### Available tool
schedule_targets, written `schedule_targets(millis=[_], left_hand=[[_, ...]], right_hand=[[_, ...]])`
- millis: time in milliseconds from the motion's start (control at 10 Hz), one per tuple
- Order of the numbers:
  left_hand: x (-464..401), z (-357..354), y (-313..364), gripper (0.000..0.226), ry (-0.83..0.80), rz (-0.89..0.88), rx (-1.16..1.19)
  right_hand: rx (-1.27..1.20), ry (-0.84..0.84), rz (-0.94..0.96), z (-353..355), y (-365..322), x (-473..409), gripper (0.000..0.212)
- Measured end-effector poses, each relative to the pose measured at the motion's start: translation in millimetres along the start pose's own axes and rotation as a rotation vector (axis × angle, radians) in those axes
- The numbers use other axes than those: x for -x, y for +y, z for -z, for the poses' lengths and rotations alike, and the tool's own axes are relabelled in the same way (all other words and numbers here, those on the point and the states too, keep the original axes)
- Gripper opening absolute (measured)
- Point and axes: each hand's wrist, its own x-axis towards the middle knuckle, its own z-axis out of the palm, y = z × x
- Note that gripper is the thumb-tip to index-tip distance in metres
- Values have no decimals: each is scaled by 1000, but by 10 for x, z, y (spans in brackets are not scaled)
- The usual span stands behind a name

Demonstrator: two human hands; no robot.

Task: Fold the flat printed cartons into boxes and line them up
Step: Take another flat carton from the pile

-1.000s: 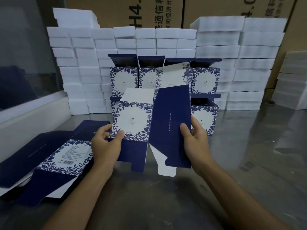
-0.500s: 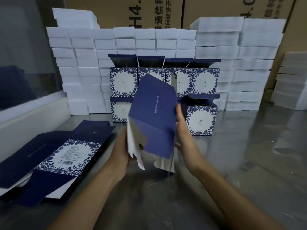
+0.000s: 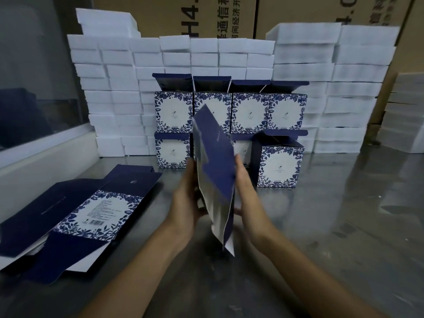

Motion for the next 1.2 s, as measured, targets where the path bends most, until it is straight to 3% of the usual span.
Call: schedule_targets(millis=[100,200,300,400,500,700,800,900,1000,1100,1200], left_hand=[[-76,104,13,49,-2,-56,-40],[-127,181,23,34,41,-124,-83],[-176,268,-5,37,88,-125,-100],[-212,330,-42,77,113,-106,-151],[-199,334,-66,89,107,-155,-221],[-221,355,-83,54,151,-172,-285],[-213,356,-69,67,187,-152,-259],[-202,359,-91,68,231,-207,-287],[-209,385,-123,63,197,-230,-361],[-243,402,-171,56,153,-222,-433],[-318,448,-239,40,200,-182,-477]], right_hand=[[-384,52,-97,71,-20,-78,45],[-434,168,-113,246,27,-159,60],[-456,217,-178,343,58,-201,62],[-410,240,-188,347,36,-176,61],[-390,241,-176,350,30,-182,60],[-536,352,-145,345,3,-172,49],[-683,394,-101,370,-21,-178,37],[-682,374,-76,376,-26,-183,40],[-556,296,4,364,9,-171,54],[-155,163,203,361,124,-128,68],[66,97,239,327,249,-132,70]])
